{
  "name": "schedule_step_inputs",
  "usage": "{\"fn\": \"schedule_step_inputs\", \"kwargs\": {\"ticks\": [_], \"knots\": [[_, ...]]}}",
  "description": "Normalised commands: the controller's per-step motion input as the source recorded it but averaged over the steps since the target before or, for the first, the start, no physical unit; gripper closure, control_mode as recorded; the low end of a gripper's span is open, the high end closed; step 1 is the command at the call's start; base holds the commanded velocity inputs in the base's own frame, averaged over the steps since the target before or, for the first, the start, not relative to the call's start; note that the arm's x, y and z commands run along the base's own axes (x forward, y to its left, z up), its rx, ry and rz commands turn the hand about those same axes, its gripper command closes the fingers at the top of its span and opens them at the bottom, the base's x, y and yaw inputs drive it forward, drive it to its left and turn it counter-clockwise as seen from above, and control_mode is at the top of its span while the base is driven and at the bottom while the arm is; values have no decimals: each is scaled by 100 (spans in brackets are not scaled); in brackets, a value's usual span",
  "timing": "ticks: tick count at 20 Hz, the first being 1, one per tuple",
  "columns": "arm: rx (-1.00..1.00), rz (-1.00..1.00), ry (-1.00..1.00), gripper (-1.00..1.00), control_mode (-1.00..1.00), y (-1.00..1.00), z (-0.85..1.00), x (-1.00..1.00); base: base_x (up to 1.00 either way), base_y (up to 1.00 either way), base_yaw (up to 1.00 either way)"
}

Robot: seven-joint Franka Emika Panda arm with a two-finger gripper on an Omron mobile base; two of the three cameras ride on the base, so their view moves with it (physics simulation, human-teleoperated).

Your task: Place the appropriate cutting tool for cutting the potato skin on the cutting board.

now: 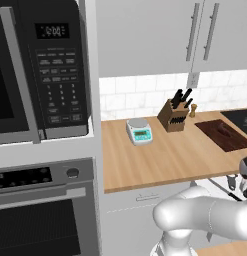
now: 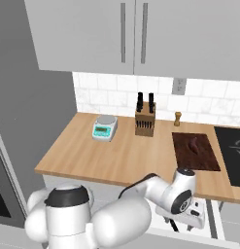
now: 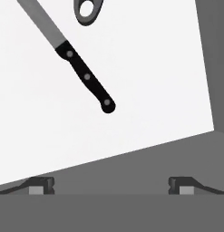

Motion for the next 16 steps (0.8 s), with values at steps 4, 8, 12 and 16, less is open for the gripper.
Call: {"fn": "schedule_step_inputs", "kwargs": {"ticks": [4,8,12,16], "knots": [[0,0,0,-100,-100,0,-21,0,0,0,0],[-2,0,0,-100,-100,0,-16,0,0,0,0],[-3,1,0,-100,-100,0,-12,-1,0,0,0],[-3,3,0,-100,-100,0,-12,-4,0,0,0]]}}
